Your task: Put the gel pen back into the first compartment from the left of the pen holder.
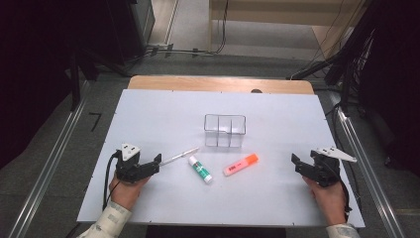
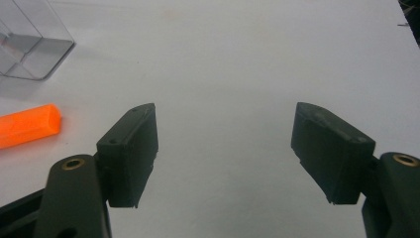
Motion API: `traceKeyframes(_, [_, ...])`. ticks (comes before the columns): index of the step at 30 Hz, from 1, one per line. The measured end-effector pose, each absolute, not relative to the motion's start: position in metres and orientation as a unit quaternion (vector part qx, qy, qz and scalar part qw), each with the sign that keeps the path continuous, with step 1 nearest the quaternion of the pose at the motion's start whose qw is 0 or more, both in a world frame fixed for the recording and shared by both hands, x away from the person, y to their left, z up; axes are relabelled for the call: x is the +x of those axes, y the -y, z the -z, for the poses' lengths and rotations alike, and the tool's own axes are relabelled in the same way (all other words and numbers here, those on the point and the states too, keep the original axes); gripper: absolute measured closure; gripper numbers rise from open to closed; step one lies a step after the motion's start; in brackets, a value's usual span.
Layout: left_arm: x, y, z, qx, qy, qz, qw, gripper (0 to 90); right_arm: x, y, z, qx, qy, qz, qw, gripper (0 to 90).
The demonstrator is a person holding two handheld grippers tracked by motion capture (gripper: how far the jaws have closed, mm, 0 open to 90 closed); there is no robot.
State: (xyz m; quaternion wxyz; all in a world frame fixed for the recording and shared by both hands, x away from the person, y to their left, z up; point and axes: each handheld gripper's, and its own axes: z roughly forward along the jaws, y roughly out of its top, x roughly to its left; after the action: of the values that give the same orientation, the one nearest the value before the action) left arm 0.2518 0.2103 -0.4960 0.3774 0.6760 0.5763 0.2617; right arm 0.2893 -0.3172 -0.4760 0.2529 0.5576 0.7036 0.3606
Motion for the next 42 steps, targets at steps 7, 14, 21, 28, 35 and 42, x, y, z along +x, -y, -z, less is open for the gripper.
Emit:
traceKeyframes(7, [0.254,-0.205,0.501,0.693,-0.566,-0.247,0.372,25.5,0.289,0.318,0.476,0.558,-0.703,-0.360,0.254,25.0])
traceKeyframes(14, [0.257,-0.199,0.505,0.709,-0.552,-0.231,0.373,28.6,0.289,0.318,0.476,0.558,-0.703,-0.359,0.254,25.0])
traceKeyframes(21, [0.259,-0.194,0.507,0.722,-0.537,-0.229,0.372,31.8,0.289,0.317,0.477,0.558,-0.704,-0.359,0.253,25.0])
traceKeyframes(28, [0.263,-0.187,0.511,0.734,-0.520,-0.228,0.371,36.1,0.289,0.317,0.477,0.558,-0.704,-0.358,0.252,25.0])
traceKeyframes(35, [0.267,-0.184,0.515,0.741,-0.519,-0.223,0.363,38.8,0.289,0.316,0.477,0.559,-0.705,-0.357,0.251,25.0])
traceKeyframes(42, [0.268,-0.183,0.515,0.742,-0.519,-0.223,0.361,41.9,0.289,0.316,0.478,0.558,-0.707,-0.355,0.251,25.0])
